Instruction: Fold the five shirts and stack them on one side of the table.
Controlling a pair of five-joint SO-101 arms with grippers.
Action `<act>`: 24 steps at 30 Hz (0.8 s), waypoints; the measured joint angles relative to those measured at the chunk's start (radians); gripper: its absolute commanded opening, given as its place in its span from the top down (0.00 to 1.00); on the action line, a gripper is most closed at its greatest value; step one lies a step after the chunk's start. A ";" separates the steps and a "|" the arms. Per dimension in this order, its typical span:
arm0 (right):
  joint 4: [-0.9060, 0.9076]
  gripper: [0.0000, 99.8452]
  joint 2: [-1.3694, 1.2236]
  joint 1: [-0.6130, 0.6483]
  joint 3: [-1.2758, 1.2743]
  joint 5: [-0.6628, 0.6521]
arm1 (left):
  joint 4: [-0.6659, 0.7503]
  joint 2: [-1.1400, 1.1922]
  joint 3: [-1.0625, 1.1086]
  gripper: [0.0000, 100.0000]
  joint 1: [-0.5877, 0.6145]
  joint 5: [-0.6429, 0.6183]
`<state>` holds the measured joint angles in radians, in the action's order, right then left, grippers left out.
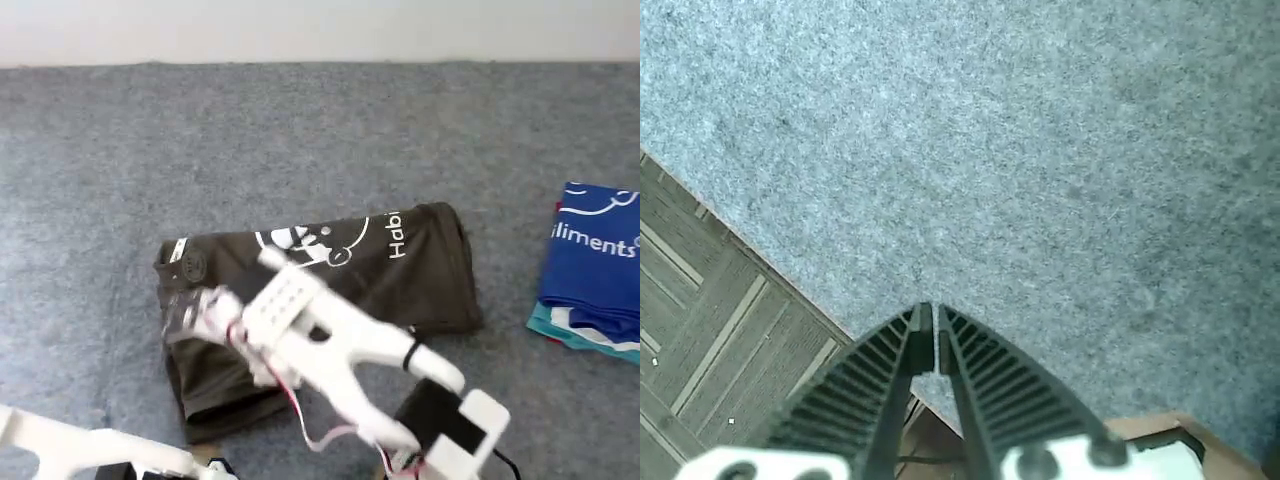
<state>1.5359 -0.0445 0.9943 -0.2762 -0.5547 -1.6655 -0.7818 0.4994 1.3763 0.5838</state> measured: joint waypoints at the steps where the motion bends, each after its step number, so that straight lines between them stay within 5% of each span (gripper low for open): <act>1: -0.038 0.79 0.018 0.028 -0.043 0.009 | 0.000 0.000 0.000 0.98 0.000 0.000; 12: -0.282 0.79 0.034 0.252 -0.140 0.084 | 0.000 0.000 0.000 0.98 0.000 0.000; 24: -0.463 0.85 -0.140 0.267 -0.138 0.091 | 0.000 0.000 0.000 0.98 0.005 0.000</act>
<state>1.0725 -0.1841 1.2612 -0.4143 -0.4641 -1.6655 -0.7818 0.4994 1.3809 0.5838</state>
